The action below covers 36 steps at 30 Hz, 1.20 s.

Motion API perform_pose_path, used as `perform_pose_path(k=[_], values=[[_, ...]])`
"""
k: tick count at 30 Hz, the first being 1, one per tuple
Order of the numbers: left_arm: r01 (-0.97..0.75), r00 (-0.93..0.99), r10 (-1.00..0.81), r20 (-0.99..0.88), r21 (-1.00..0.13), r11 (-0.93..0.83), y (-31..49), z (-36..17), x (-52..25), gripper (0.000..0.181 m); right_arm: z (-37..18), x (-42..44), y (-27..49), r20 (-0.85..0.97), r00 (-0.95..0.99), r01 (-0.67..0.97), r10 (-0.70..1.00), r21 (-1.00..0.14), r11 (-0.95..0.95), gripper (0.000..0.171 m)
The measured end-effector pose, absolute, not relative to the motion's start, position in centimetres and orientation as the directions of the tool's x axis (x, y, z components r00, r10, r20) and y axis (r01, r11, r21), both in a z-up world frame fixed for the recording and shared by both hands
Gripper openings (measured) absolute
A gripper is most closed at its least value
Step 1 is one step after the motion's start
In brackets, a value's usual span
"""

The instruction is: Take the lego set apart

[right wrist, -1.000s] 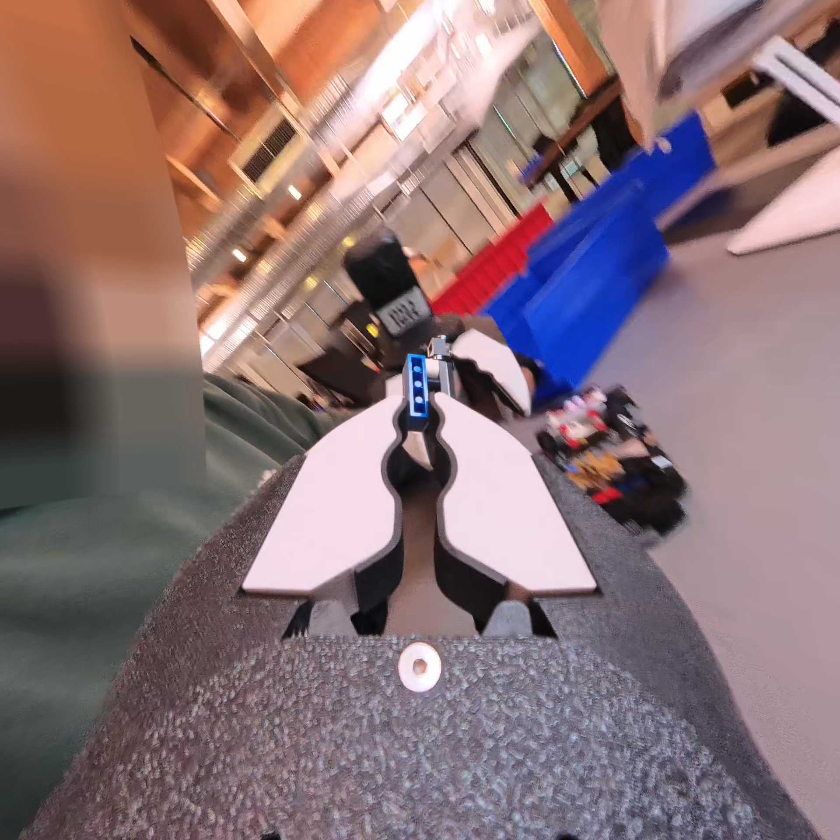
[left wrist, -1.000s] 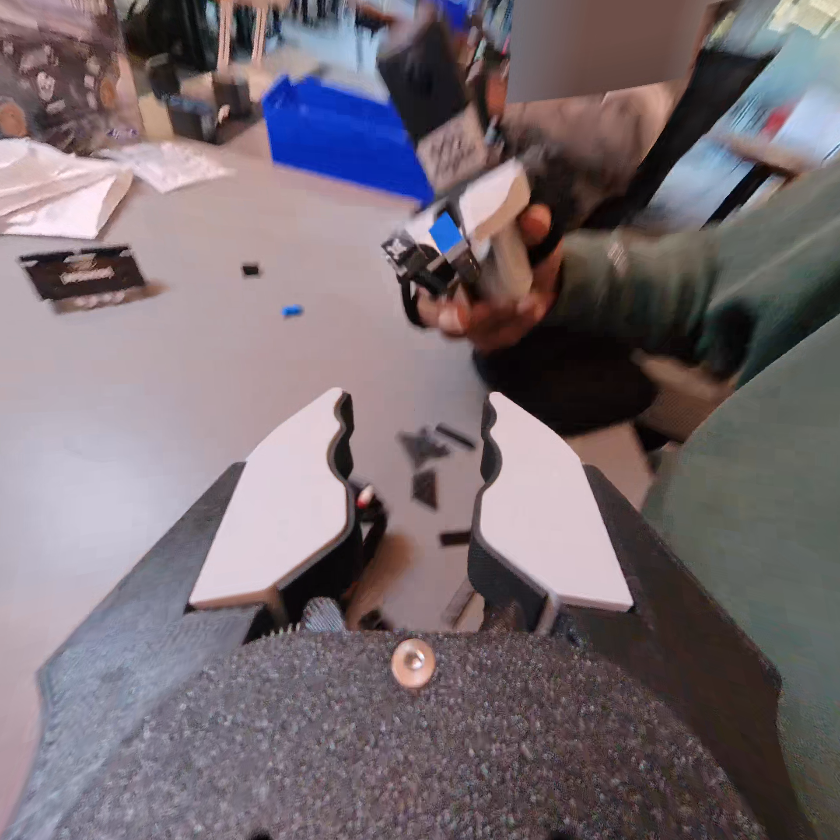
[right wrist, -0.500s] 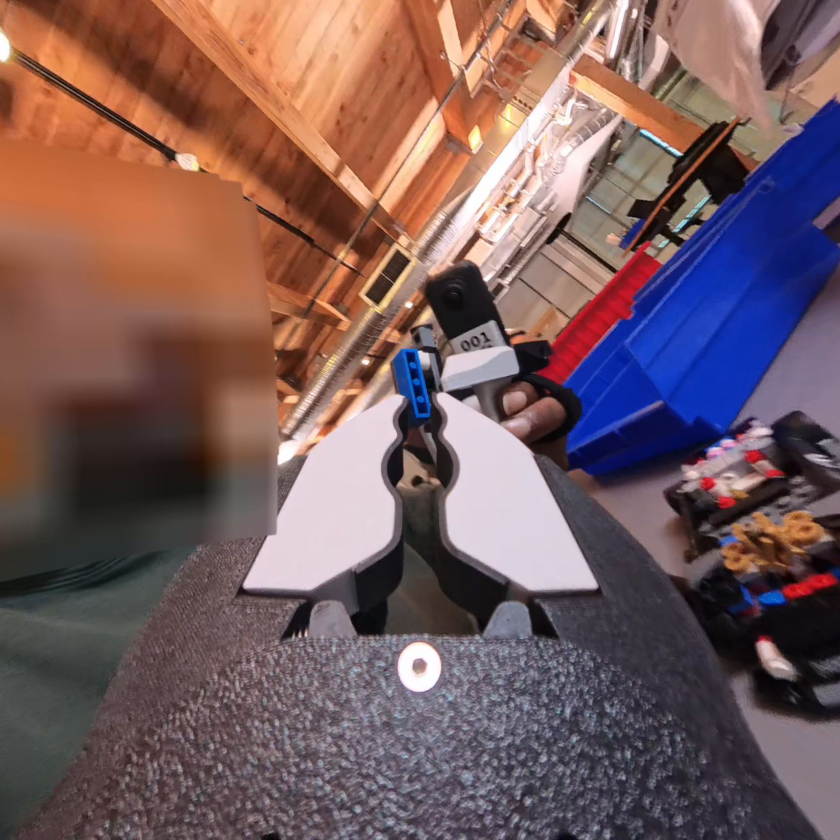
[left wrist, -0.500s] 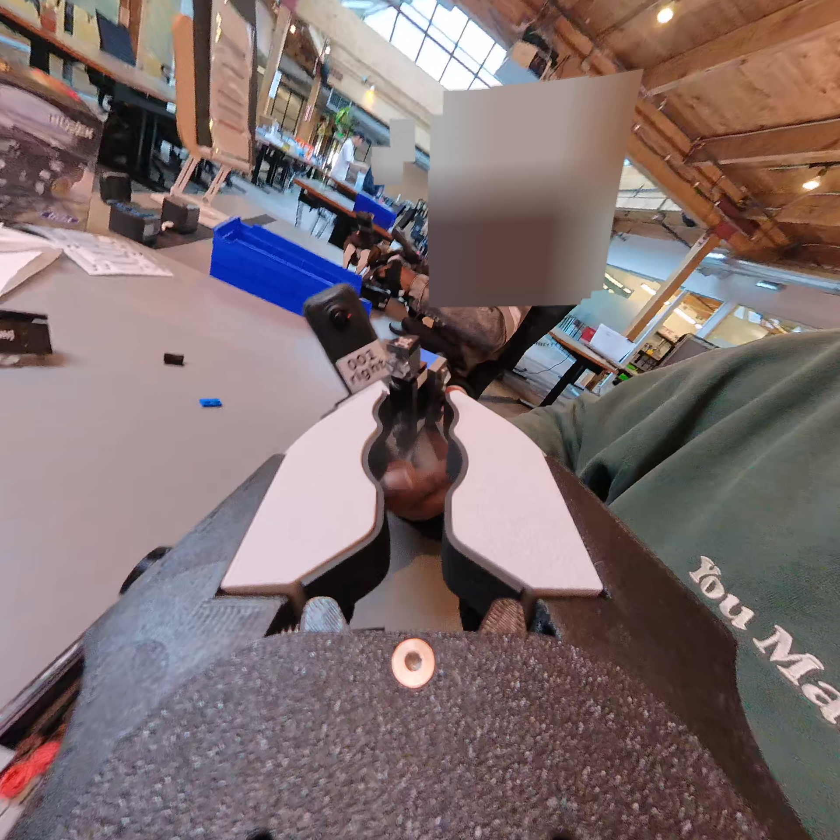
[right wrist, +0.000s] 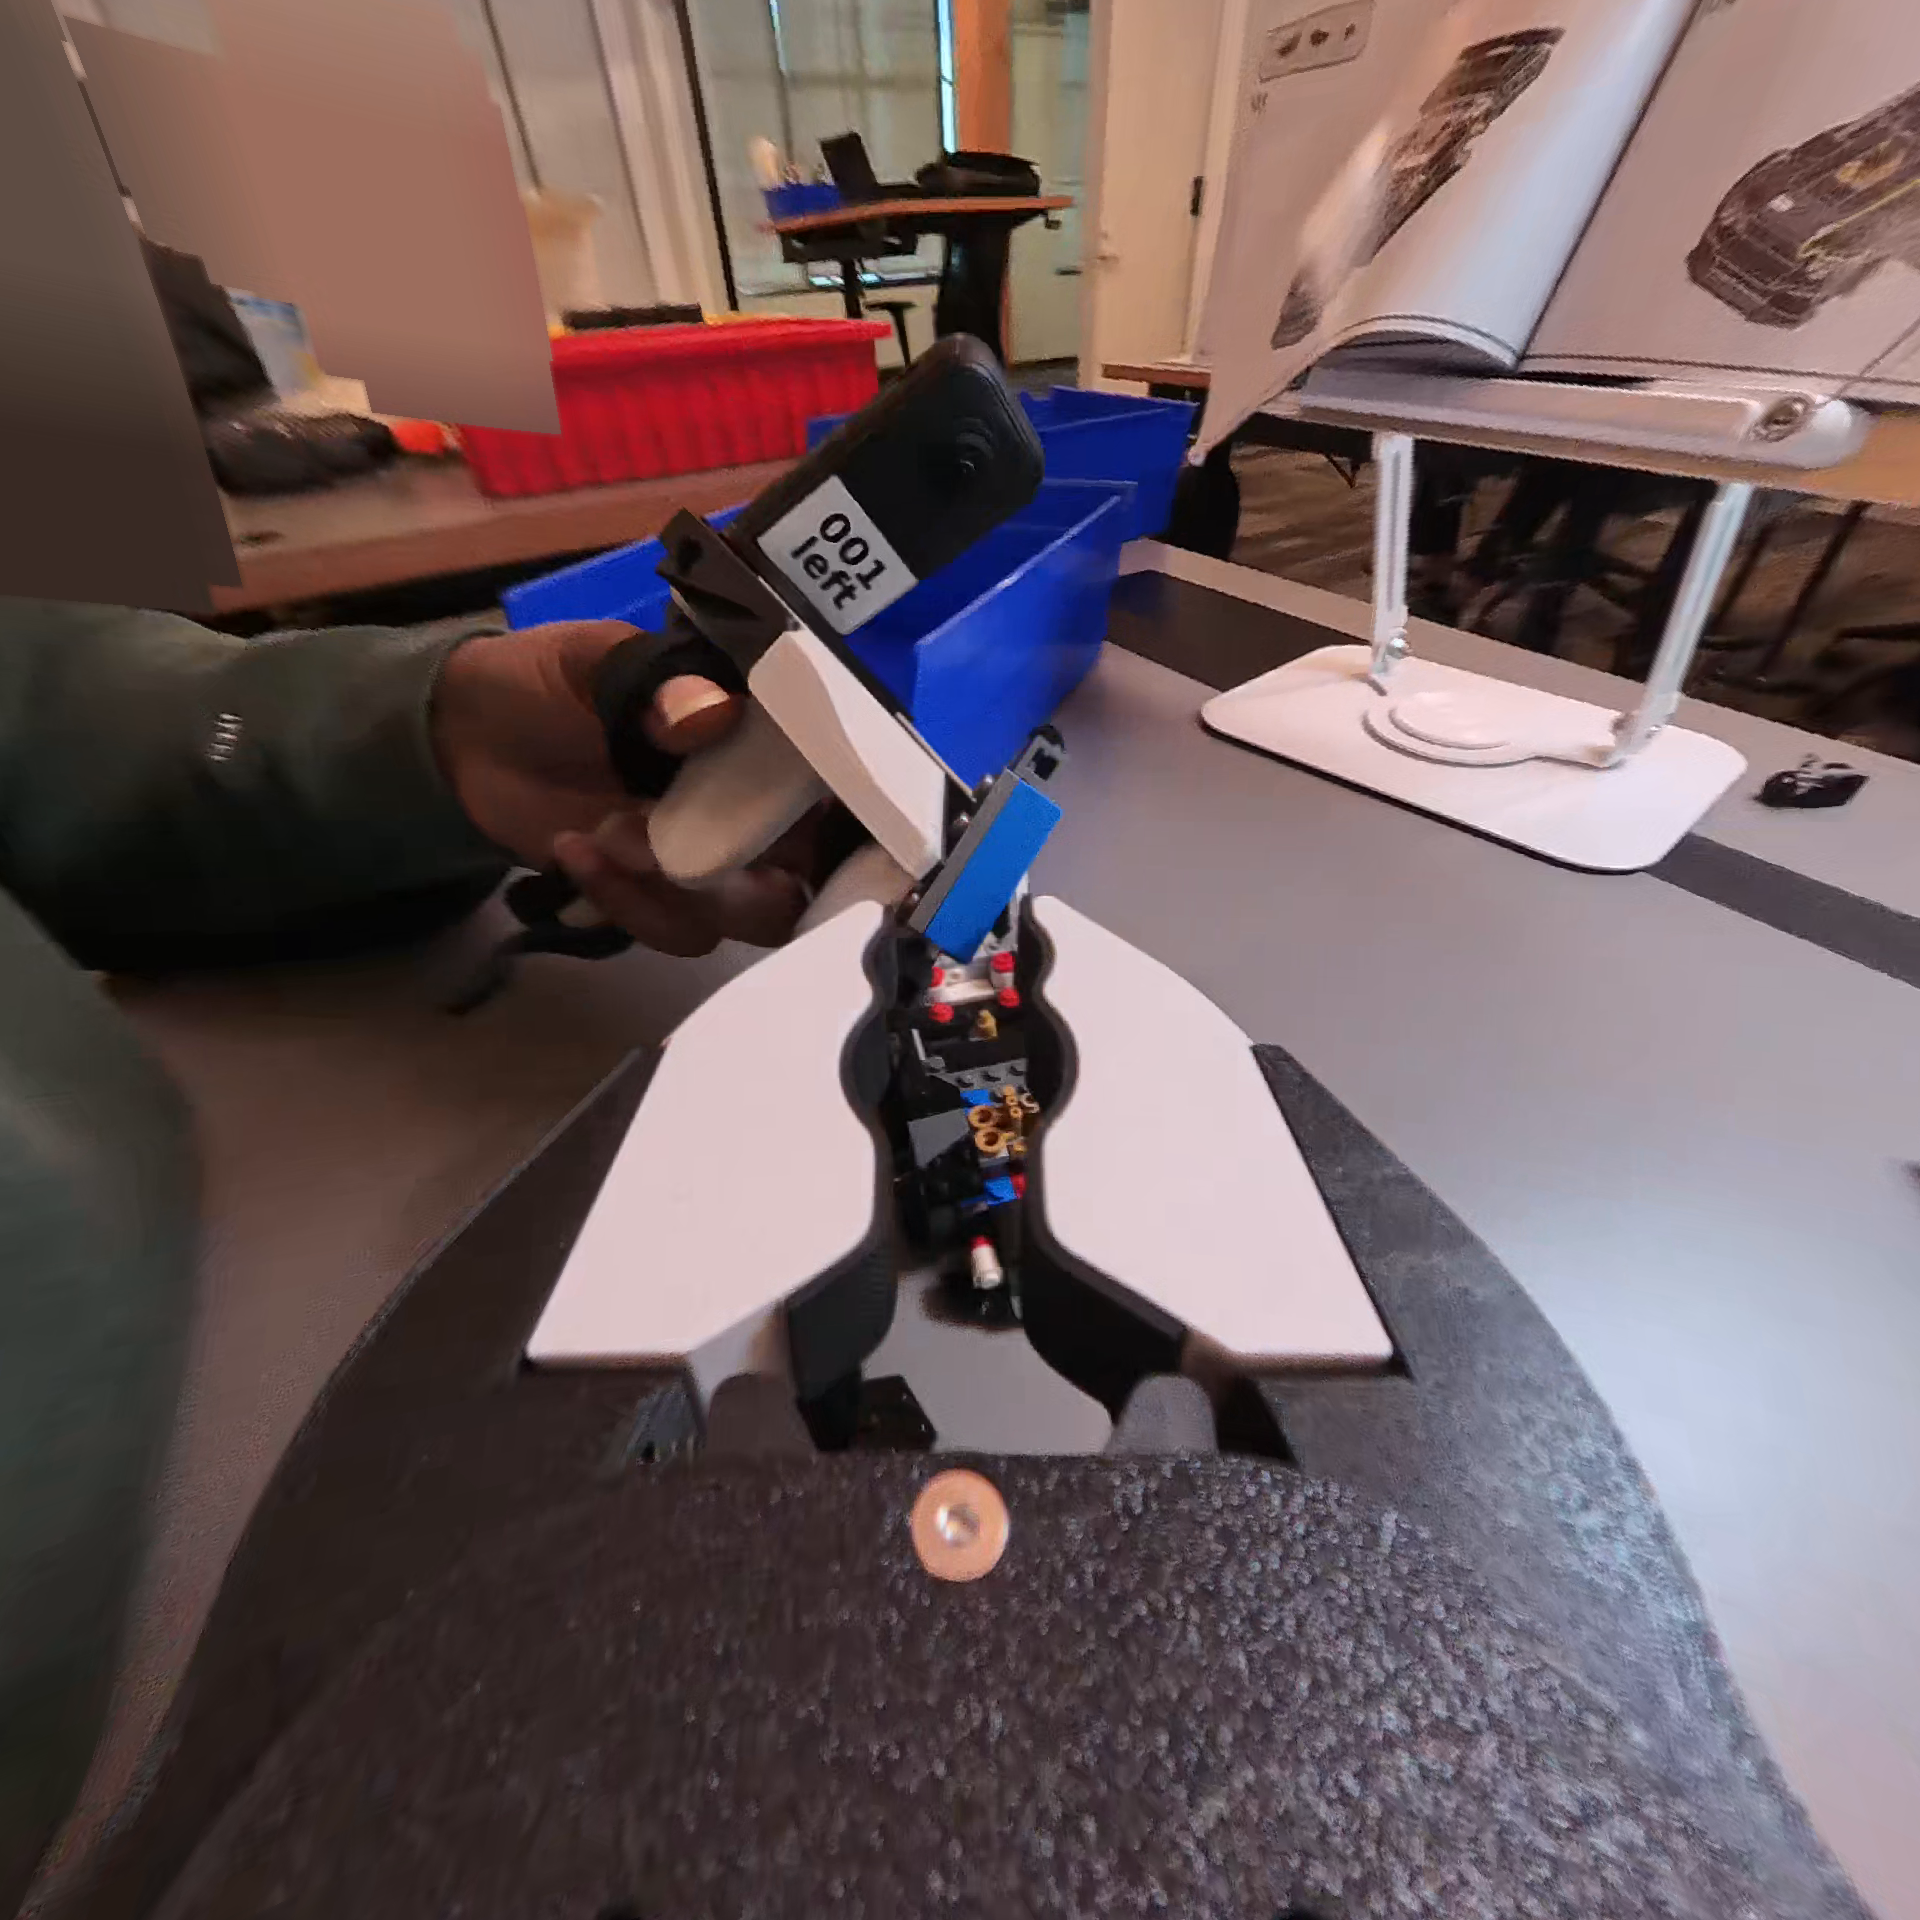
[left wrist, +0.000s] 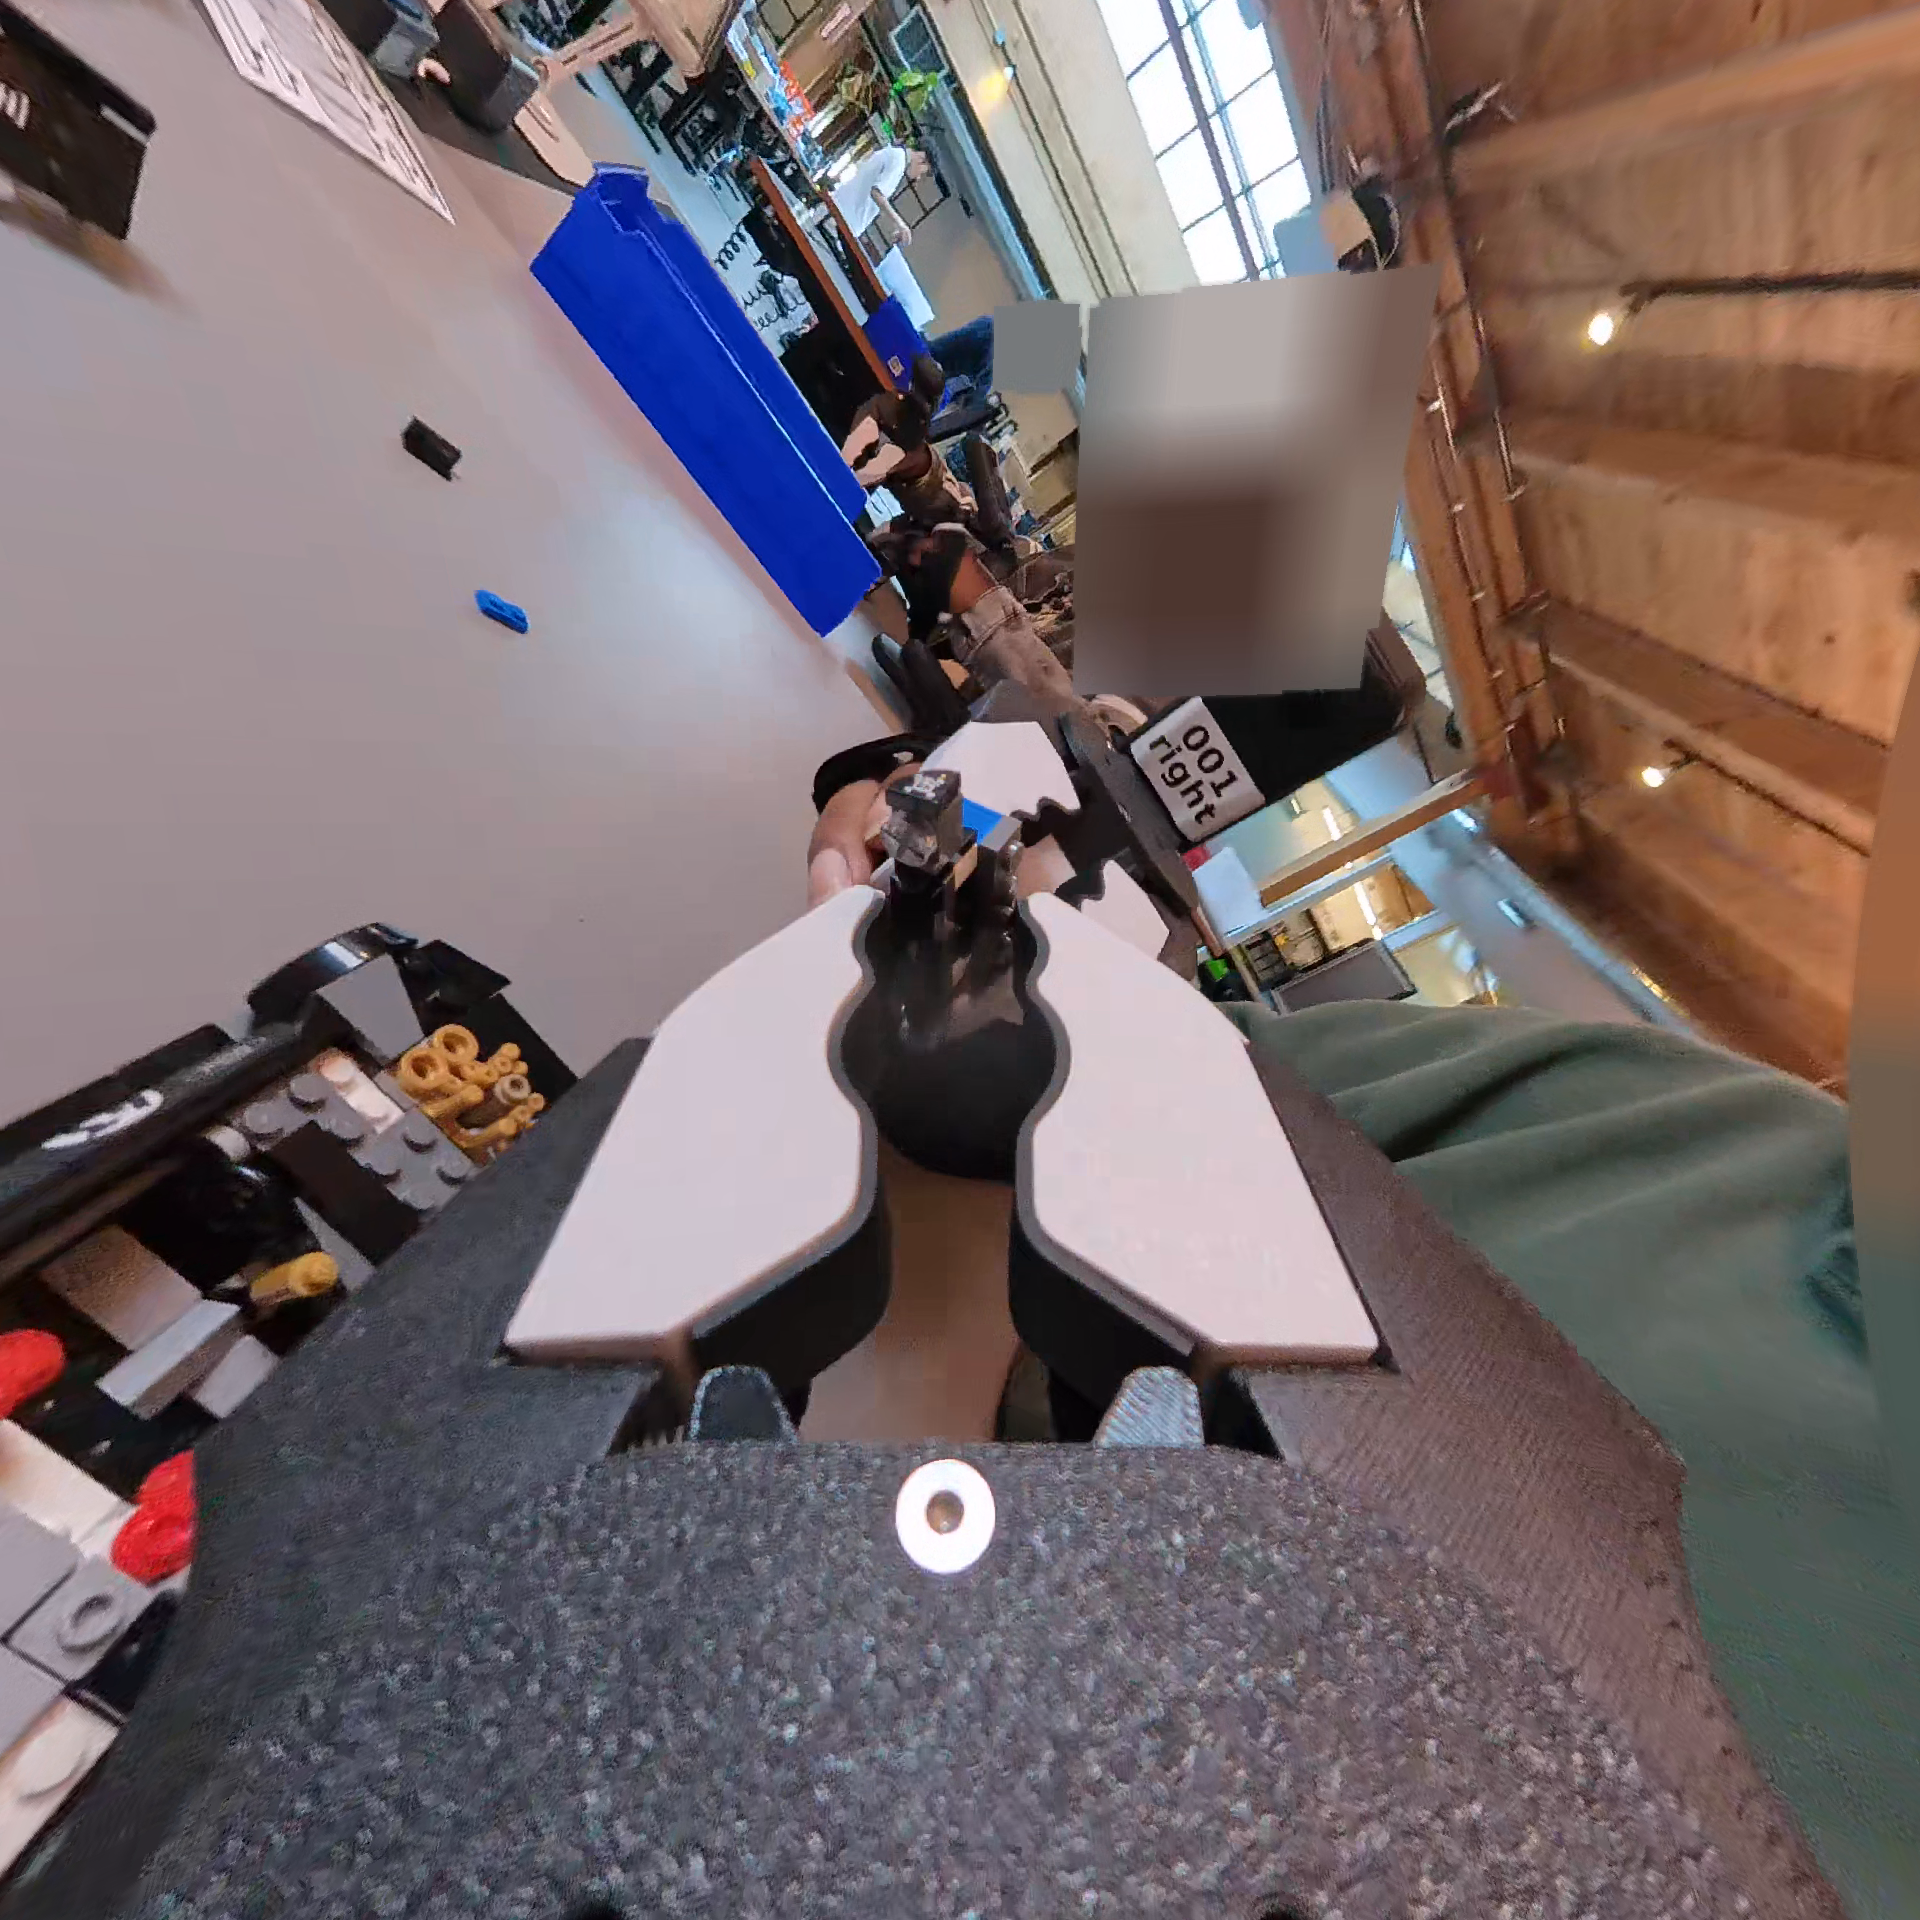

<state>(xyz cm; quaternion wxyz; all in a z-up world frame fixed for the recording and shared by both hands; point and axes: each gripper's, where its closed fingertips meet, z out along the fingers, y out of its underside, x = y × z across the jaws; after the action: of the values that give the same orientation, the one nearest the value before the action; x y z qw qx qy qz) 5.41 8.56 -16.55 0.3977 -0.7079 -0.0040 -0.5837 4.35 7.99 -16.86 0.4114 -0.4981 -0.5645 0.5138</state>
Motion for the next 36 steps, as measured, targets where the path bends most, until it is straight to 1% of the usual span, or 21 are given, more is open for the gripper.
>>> perform_pose_path(k=[2,5,8,10,13,14,15,17,19,21,23,25,27,30,32,36], values=[[0.484,0.299,-0.443,0.845,-0.534,-0.693,8.7,-16.7,5.4,0.021,-17.1,4.3,8.0,-0.100,-0.177,0.163,0.979,-0.984,-0.071,0.019],[0.505,0.220,-0.460,0.860,-0.504,-0.701,8.5,-16.0,5.5,0.022,-16.7,4.6,8.0,-0.307,-0.231,0.162,0.923,-0.948,-0.274,0.016],[0.511,0.185,-0.484,0.855,-0.505,-0.696,8.4,-15.5,5.4,0.026,-16.1,5.0,8.4,-0.560,-0.305,0.178,0.770,-0.828,-0.531,0.016],[0.502,0.210,-0.493,0.844,-0.526,-0.687,8.5,-15.7,5.4,0.026,-15.7,5.3,8.3,-0.671,-0.365,0.206,0.645,-0.734,-0.647,0.015],[0.496,0.192,-0.521,0.831,-0.541,-0.679,8.4,-15.4,5.8,0.021,-15.9,5.2,8.1,-0.733,-0.392,0.246,0.556,-0.666,-0.705,0.015],[0.495,0.199,-0.525,0.828,-0.547,-0.675,8.4,-15.5,5.9,0.016,-15.8,5.2,7.9,-0.743,-0.405,0.252,0.532,-0.651,-0.716,0.015],[0.499,0.216,-0.527,0.822,-0.557,-0.664,8.5,-15.6,5.8,0.012,-15.8,5.2,7.8,-0.751,-0.411,0.259,0.518,-0.640,-0.723,0.015],[0.498,0.244,-0.525,0.815,-0.570,-0.653,8.7,-15.9,5.7,0.012,-16.1,5.1,8.0,-0.750,-0.396,0.261,0.530,-0.645,-0.718,0.015],[0.494,0.317,-0.513,0.798,-0.601,-0.629,9.1,-16.5,5.4,0.010,-16.8,4.9,8.6,-0.706,-0.339,0.244,0.622,-0.704,-0.667,0.014],[0.471,0.412,-0.491,0.767,-0.641,-0.606,9.5,-17.2,5.2,0.010,-17.2,4.8,9.4,-0.575,-0.257,0.205,0.777,-0.818,-0.537,0.017],[0.433,0.512,-0.467,0.721,-0.686,-0.585,9.8,-17.8,5.0,0.010,-16.8,4.9,10.1,-0.366,-0.169,0.159,0.915,-0.926,-0.342,0.019],[0.411,0.565,-0.455,0.688,-0.713,-0.568,9.9,-18.0,5.0,0.010,-17.2,4.9,10.3,-0.106,-0.090,0.183,0.990,-0.979,-0.089,0.018],[0.397,0.582,-0.456,0.673,-0.725,-0.563,9.8,-17.9,5.2,0.010,-17.9,4.8,10.1,0.083,-0.055,0.233,0.995,-0.968,0.093,0.017],[0.389,0.609,-0.438,0.662,-0.730,-0.562,9.9,-18.2,5.1,0.010,-18.1,4.6,9.9,0.214,-0.021,0.258,0.977,-0.942,0.212,0.012],[0.393,0.605,-0.428,0.672,-0.718,-0.574,9.9,-18.4,5.0,0.010,-18.2,4.5,10.0,0.265,-0.011,0.284,0.964,-0.924,0.257,0.010],[0.375,0.599,-0.429,0.676,-0.710,-0.596,9.7,-19.0,5.2,0.010,-18.7,4.6,10.2,0.262,0.000,0.343,0.965,-0.907,0.246,0.008]])
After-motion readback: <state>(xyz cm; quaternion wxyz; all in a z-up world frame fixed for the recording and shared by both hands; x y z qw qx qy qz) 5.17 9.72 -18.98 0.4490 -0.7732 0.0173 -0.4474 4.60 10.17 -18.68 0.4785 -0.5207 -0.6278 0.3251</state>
